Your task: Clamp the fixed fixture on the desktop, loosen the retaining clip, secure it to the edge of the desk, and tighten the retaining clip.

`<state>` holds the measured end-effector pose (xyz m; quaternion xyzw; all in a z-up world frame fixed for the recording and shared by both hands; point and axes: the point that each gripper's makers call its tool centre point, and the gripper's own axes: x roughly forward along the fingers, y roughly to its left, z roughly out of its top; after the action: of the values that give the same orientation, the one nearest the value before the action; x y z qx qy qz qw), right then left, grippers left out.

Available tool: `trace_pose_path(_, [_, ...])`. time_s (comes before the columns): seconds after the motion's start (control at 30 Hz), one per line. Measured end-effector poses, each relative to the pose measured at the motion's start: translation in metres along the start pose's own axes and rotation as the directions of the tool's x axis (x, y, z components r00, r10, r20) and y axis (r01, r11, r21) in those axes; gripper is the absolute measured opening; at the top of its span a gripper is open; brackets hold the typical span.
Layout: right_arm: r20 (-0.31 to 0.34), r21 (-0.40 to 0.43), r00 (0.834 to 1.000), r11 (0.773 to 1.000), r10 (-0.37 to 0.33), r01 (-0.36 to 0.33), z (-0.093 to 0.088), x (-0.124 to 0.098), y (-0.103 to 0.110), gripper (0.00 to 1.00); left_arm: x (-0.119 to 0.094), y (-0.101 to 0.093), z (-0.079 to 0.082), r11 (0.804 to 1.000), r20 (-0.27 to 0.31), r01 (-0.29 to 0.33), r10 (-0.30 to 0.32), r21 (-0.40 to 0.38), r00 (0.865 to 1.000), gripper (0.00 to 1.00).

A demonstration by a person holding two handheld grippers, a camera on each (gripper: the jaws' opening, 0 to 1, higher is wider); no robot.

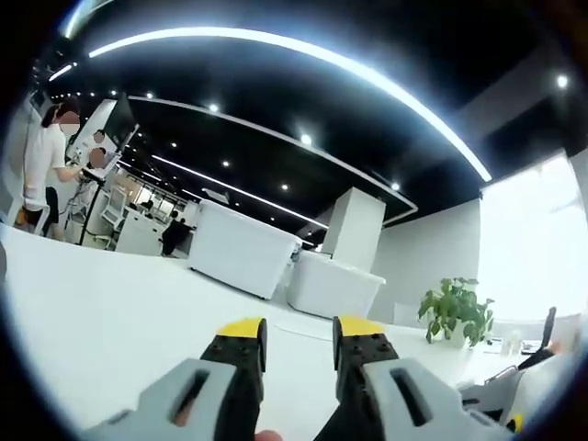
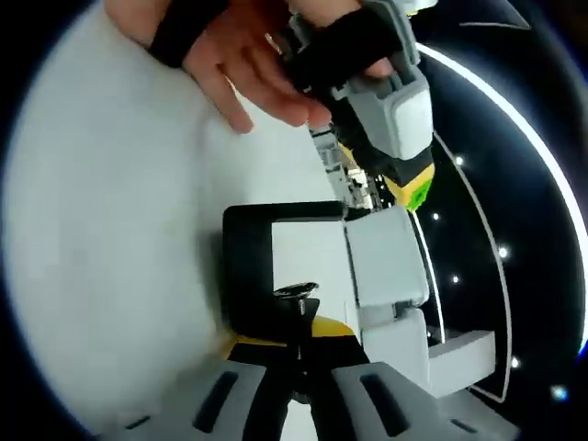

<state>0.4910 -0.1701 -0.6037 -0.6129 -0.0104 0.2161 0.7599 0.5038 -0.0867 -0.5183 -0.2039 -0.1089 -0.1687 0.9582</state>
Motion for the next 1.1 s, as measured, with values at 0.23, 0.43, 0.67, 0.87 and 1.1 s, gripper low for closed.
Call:
trace_pose_path(0.23, [0.008,0.134,0.999,0.99,-0.048,0.047,0.005,-0.019,-0.011,0.02,-0.001,0.002,0.002,1.0,0.005,-0.007,0.007,-0.016,1.0,0.26])
trace_pose_path(0.43, [0.024,0.247,0.994,0.964,-0.103,0.094,0.004,-0.038,-0.025,0.02,-0.001,0.003,0.004,0.999,0.018,-0.008,0.008,-0.032,1.0,0.26])
trace_pose_path(0.67, [0.059,0.409,0.98,0.9,-0.188,0.148,0.01,-0.063,-0.044,0.02,-0.005,0.003,0.021,0.996,0.095,0.005,0.003,-0.086,0.995,0.27])
trace_pose_path(0.87, [0.08,0.442,0.971,0.881,-0.223,0.166,0.019,-0.078,-0.05,0.02,-0.006,0.004,0.024,0.993,0.112,0.005,0.008,-0.118,0.994,0.27])
trace_pose_path(1.1, [0.096,0.551,0.961,0.818,-0.258,0.165,0.024,-0.096,-0.053,0.02,-0.007,0.002,0.025,0.993,0.119,0.013,0.001,-0.118,0.993,0.27])
